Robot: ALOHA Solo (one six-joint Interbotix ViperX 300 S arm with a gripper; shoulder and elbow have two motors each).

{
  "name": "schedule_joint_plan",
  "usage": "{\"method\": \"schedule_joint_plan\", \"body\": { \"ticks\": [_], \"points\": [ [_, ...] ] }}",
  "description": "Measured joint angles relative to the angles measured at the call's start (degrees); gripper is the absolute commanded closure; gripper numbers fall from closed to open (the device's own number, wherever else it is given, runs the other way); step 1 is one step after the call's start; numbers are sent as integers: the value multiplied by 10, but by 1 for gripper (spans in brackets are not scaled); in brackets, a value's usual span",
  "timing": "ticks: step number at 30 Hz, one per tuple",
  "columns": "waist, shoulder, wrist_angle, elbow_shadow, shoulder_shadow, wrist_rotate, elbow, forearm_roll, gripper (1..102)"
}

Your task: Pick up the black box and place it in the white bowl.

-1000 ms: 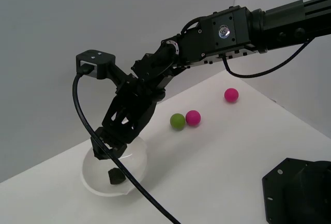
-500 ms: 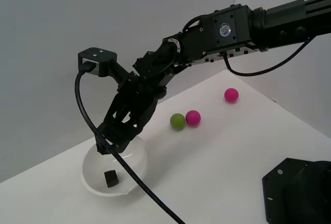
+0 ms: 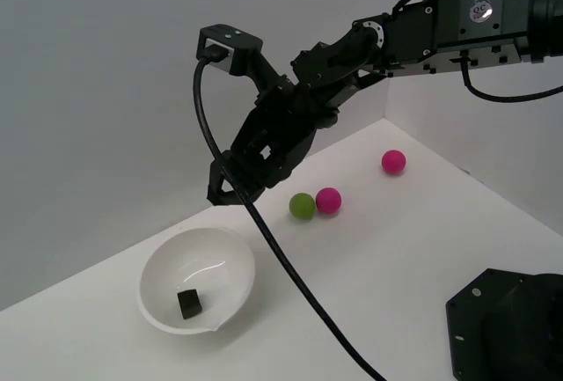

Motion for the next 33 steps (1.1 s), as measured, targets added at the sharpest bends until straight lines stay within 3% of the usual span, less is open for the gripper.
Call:
{"method": "schedule_joint_plan", "body": {
  "ticks": [4,22,33],
  "points": [
    [40,36,0,32,36,8,30,2,48],
    [209,227,-1,195,229,83,193,3,48],
    [265,264,-2,237,265,118,235,13,48]
  ]
}}
